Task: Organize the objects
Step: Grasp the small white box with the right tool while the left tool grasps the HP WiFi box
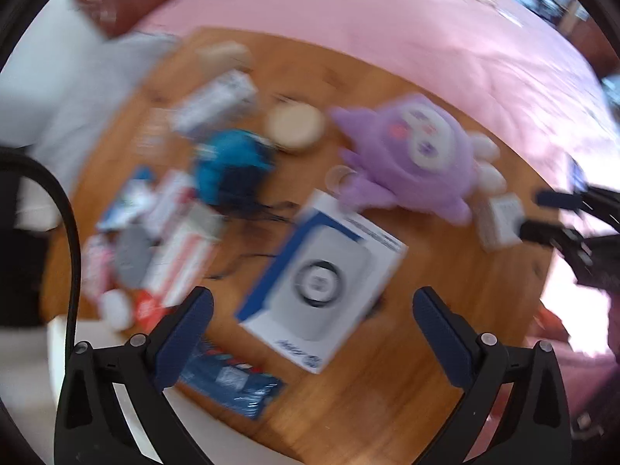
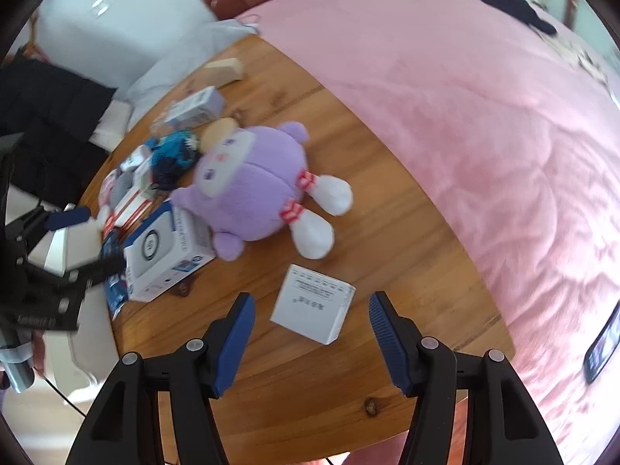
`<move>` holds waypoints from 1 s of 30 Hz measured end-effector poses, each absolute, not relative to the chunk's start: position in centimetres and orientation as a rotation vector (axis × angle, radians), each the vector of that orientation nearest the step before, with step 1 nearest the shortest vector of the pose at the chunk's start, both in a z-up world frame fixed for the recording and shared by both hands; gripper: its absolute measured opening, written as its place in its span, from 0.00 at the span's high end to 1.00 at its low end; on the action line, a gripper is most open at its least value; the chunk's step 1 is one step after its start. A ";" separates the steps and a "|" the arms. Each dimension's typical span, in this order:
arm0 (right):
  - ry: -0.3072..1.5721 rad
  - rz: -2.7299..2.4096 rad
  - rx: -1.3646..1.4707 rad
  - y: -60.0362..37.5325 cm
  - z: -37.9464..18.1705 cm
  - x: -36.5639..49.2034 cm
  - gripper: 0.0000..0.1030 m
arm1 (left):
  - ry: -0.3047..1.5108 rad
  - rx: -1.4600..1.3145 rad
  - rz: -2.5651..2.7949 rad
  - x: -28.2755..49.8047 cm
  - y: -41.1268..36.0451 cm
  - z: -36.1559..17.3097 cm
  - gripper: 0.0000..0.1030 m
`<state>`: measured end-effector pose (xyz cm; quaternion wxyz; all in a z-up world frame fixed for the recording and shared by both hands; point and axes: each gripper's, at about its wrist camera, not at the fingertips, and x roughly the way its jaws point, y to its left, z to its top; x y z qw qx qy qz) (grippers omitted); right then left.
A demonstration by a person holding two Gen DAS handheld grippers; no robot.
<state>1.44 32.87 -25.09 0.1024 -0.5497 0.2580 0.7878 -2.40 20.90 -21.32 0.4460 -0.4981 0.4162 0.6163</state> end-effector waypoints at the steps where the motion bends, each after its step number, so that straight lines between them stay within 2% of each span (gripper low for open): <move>1: 0.778 2.306 -1.624 33.0 -25.5 1.4 0.40 | 1.052 -1.242 1.500 -2.5 21.1 -21.7 0.01; 9: 0.833 2.232 -1.612 32.5 -27.4 0.2 0.40 | 1.136 -1.186 1.402 -2.9 22.3 -22.9 0.01; 20: 0.772 2.201 -1.572 30.6 -28.7 -0.5 0.39 | 1.299 -1.137 1.248 -1.9 23.5 -26.6 0.01; 23: 0.745 2.197 -1.558 30.3 -28.7 -0.5 0.40 | 1.301 -1.197 1.221 -2.3 23.7 -27.7 0.05; 27: 0.683 2.187 -1.549 29.7 -28.7 -0.7 0.46 | 1.321 -1.190 1.232 -2.3 23.7 -28.4 0.06; 29: 0.644 2.184 -1.542 29.4 -28.8 -0.8 0.56 | 1.315 -1.192 1.227 -2.0 23.7 -28.6 0.06; 30: 0.630 2.184 -1.540 29.4 -28.8 -0.9 0.58 | 1.308 -1.193 1.231 -1.8 23.7 -28.5 0.06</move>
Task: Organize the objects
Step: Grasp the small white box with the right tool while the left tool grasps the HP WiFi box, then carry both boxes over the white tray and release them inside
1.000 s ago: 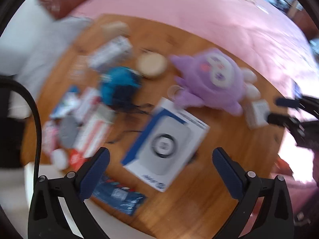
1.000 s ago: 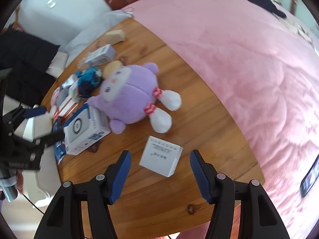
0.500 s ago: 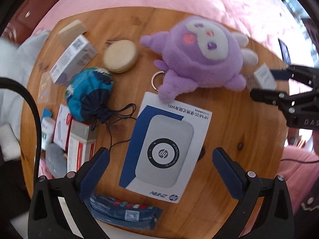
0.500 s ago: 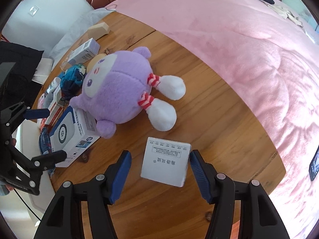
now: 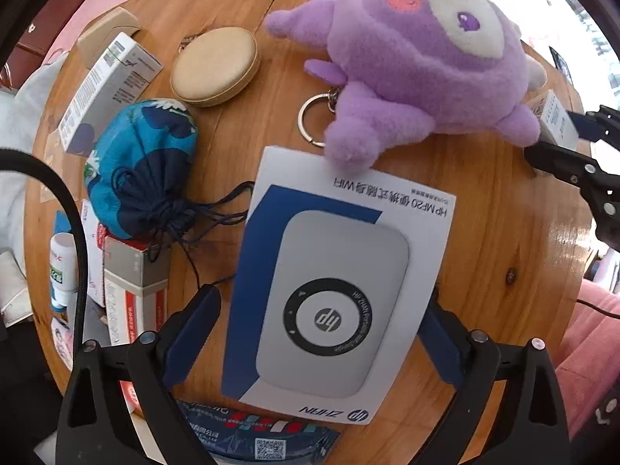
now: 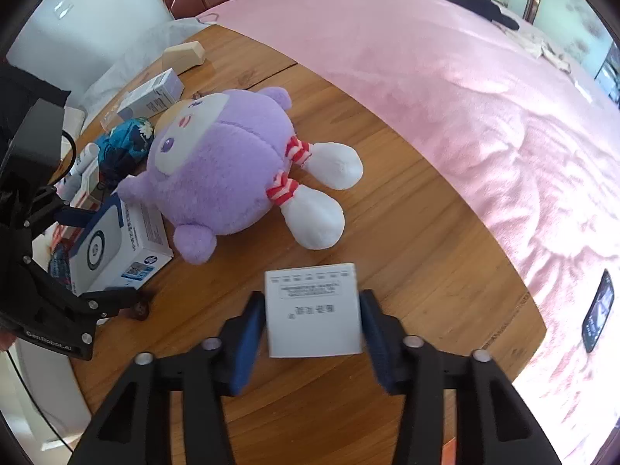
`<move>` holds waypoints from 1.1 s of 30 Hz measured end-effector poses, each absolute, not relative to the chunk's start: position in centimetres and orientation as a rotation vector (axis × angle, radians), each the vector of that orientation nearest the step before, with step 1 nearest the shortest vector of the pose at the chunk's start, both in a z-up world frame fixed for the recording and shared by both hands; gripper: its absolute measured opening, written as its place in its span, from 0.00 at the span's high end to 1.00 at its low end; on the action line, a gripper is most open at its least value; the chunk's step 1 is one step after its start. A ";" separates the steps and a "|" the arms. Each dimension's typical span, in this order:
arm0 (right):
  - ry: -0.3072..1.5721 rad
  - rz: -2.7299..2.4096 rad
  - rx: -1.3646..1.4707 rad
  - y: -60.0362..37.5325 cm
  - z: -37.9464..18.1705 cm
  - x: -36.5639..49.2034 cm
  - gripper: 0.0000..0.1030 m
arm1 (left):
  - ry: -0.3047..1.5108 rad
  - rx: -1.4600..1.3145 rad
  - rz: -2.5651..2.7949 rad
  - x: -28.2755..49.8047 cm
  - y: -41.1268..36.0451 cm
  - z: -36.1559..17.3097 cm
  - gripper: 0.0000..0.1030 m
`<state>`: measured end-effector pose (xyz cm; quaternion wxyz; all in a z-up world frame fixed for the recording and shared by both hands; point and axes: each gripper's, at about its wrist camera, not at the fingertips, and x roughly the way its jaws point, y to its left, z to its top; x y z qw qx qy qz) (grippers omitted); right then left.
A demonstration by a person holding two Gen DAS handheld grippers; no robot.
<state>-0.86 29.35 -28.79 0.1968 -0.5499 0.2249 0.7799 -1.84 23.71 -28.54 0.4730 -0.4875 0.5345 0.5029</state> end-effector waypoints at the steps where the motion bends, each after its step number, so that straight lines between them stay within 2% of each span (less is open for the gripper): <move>1: 0.619 2.183 -1.538 29.3 -28.8 -0.9 0.60 | 1.305 -1.193 1.237 -1.7 23.7 -28.5 0.06; 3: 0.618 2.187 -1.533 29.2 -28.8 -0.9 0.60 | 1.300 -1.187 1.246 -1.3 23.8 -28.4 0.09; 4: 0.620 2.189 -1.532 29.1 -28.8 -0.9 0.60 | 1.298 -1.180 1.250 -1.0 23.8 -28.2 0.15; 6: 0.624 2.195 -1.534 29.0 -28.8 -0.8 0.60 | 1.308 -1.139 1.283 -0.2 23.8 -27.6 0.20; 10: 0.627 2.212 -1.544 28.4 -28.4 -0.8 0.60 | 1.392 -1.065 1.343 1.7 23.6 -27.2 0.21; 14: 0.608 2.256 -1.532 27.4 -26.9 -0.8 0.60 | 1.353 -1.115 1.391 3.0 22.9 -25.6 0.21; 21: 0.543 2.390 -1.461 25.1 -21.4 -0.5 0.60 | 1.086 -1.189 1.589 5.5 18.6 -16.3 0.21; 29: 0.445 2.572 -1.368 21.6 -12.9 -0.7 0.60 | 0.742 -1.164 1.897 1.6 10.6 -3.5 0.21; 33: 0.361 2.686 -1.306 18.7 -8.8 -1.2 0.60 | 0.588 -1.148 2.071 0.1 6.2 0.4 0.21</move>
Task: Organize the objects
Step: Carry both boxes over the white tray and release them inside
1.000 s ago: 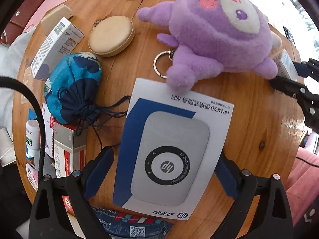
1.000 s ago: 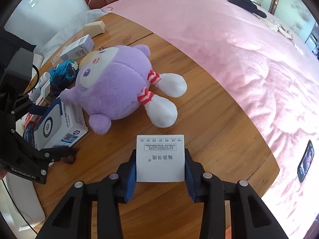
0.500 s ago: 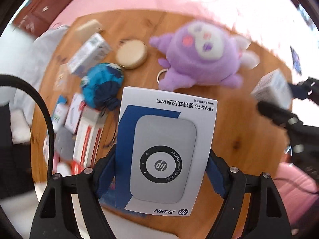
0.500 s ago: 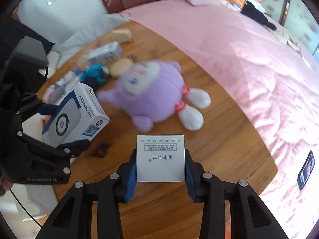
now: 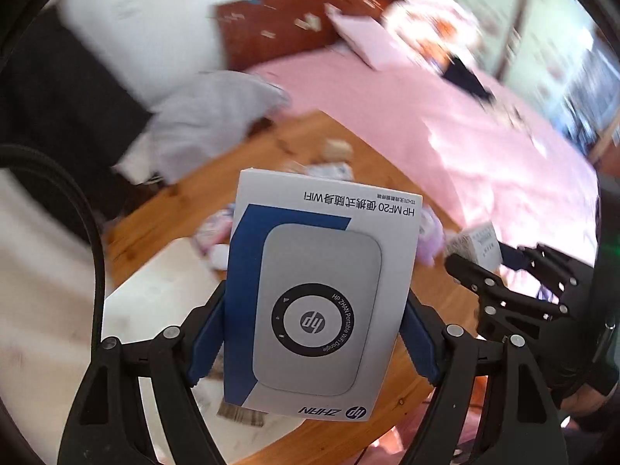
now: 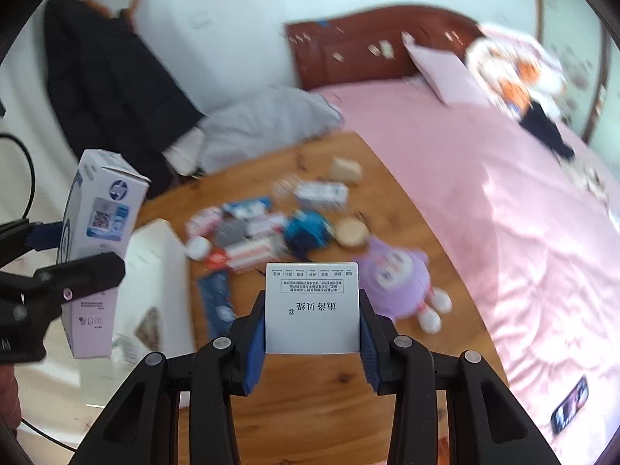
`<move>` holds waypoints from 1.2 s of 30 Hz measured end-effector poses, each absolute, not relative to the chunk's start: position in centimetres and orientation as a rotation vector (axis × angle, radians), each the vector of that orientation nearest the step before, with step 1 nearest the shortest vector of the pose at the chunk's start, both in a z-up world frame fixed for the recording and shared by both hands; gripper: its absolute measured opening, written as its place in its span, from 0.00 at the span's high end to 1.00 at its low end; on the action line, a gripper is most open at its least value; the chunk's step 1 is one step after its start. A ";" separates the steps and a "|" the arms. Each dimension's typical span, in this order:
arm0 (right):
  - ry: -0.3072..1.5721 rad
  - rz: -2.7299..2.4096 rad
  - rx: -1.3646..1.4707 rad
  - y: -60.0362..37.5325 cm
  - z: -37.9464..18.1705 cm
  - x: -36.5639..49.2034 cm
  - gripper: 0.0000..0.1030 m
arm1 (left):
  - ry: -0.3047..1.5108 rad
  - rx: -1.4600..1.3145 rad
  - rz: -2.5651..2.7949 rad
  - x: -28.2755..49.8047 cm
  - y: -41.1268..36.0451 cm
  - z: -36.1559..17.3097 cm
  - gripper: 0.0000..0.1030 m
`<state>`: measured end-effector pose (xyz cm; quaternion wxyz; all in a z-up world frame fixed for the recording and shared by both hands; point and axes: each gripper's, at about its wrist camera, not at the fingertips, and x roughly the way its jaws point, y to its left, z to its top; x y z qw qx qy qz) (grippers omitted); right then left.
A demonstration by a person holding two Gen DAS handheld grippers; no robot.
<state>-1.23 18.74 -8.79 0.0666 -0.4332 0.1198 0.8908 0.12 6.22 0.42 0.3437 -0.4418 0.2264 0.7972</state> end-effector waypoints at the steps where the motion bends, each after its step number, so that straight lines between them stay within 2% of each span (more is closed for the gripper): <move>1: 0.349 2.714 -1.292 18.0 -7.8 -1.3 0.60 | 0.547 -1.147 2.114 -0.2 4.8 1.4 0.21; 6: 0.330 2.863 -1.238 13.9 -3.2 -2.0 0.60 | 0.405 -1.138 2.313 -2.1 -0.7 2.9 0.20; 15: 0.247 3.086 -1.237 4.7 1.1 -3.6 0.60 | 0.208 -1.254 2.485 -1.4 -7.8 1.1 0.20; 21: 0.045 3.145 -1.256 -0.8 0.5 -3.6 0.60 | 0.202 -1.255 2.589 -1.4 -10.3 0.6 0.20; 36: -0.033 3.036 -1.476 -4.2 -3.7 -4.1 0.60 | 0.217 -1.359 2.633 -3.8 -12.9 -1.2 0.20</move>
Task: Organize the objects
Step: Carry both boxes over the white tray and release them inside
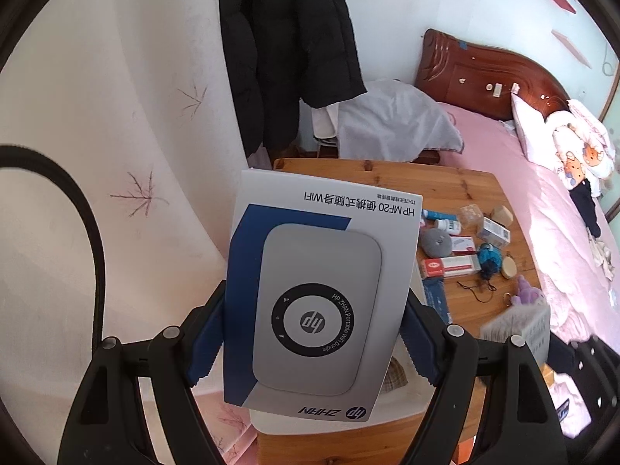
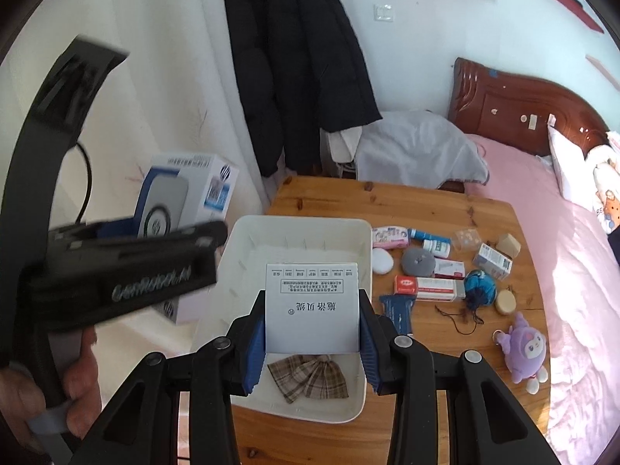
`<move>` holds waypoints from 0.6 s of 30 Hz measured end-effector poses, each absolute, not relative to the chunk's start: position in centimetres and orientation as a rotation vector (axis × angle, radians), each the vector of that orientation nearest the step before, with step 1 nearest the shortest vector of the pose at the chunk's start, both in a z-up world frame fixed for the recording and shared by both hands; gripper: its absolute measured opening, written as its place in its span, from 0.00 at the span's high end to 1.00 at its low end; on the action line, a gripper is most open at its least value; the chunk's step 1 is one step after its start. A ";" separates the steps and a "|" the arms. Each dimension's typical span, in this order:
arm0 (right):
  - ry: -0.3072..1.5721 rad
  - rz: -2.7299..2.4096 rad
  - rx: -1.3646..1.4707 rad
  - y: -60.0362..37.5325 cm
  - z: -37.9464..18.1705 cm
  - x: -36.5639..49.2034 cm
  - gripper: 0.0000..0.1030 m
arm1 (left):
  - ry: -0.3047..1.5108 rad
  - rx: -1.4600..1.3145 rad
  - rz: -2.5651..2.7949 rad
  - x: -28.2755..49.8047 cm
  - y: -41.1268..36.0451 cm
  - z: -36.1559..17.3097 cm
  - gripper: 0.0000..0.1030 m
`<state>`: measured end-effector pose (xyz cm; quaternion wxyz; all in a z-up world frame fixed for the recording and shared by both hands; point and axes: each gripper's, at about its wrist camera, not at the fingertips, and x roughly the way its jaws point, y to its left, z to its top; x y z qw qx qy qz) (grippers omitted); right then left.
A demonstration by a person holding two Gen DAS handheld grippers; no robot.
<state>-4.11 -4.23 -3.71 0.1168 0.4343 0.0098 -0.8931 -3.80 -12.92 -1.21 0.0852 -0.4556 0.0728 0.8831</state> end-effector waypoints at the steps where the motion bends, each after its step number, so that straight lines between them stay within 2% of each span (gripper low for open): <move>1: 0.039 -2.612 1.276 -4.5 -3.8 -4.2 0.60 | 0.219 -1.362 2.637 -4.1 -13.0 -1.3 0.20; 13: 0.053 -2.571 1.339 -5.5 -4.7 -5.2 0.58 | 0.211 -1.421 2.591 -6.1 -12.8 -2.2 0.19; 16: 0.063 -2.559 1.342 -5.9 -4.7 -5.3 0.39 | 0.210 -1.451 2.563 -6.5 -12.7 -2.4 0.19; 18: 0.073 -2.554 1.336 -6.2 -4.7 -5.2 0.37 | 0.214 -1.463 2.564 -6.5 -12.7 -2.5 0.19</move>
